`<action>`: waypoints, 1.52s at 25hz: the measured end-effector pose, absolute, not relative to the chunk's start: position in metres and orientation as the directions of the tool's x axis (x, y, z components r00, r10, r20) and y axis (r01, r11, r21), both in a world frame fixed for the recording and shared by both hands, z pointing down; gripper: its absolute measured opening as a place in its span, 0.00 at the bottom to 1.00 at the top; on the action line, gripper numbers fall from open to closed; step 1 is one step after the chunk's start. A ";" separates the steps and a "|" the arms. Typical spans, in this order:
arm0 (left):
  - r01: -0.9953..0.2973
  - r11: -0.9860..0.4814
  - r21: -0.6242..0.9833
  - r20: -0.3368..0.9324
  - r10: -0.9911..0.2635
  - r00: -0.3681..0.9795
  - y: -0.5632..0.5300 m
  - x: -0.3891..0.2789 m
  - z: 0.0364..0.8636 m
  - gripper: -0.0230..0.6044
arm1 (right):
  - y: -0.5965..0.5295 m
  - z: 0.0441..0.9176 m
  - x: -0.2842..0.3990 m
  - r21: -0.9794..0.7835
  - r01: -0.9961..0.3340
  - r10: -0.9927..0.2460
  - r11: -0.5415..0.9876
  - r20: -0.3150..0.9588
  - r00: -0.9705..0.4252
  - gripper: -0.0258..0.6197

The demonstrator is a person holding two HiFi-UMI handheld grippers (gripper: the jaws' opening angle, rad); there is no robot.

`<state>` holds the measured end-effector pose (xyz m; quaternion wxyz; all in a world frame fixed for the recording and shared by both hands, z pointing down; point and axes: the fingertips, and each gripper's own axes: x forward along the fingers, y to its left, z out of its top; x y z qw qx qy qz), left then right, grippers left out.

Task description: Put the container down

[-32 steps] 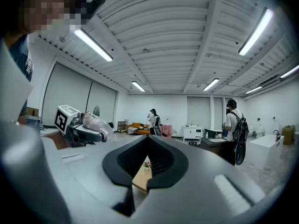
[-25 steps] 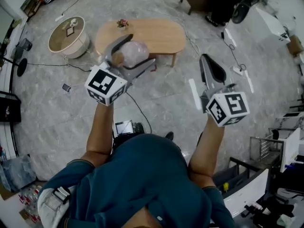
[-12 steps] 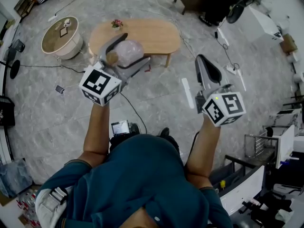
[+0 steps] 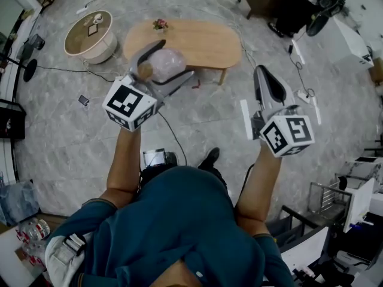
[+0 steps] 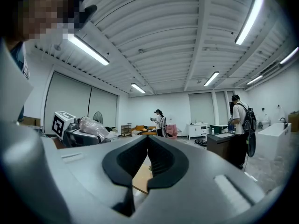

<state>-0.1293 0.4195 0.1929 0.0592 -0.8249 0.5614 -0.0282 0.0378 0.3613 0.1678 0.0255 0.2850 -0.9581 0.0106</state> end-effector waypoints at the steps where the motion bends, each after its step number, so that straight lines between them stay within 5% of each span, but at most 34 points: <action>1: -0.927 -0.352 -0.132 -0.017 -0.934 0.357 0.413 -0.129 0.192 0.69 | 0.353 0.167 0.037 -0.009 -0.536 -0.535 0.844 0.050 -0.844 0.06; 21: -0.976 -0.165 -0.140 0.017 -0.986 0.164 0.297 -0.063 0.182 0.69 | 0.196 0.161 0.092 -0.051 -0.353 -0.353 0.934 0.013 -0.935 0.05; 38: -0.953 -0.265 -0.149 0.038 -0.964 0.263 0.222 -0.011 0.187 0.69 | 0.139 0.177 0.156 -0.091 -0.452 -0.452 0.887 0.019 -0.892 0.06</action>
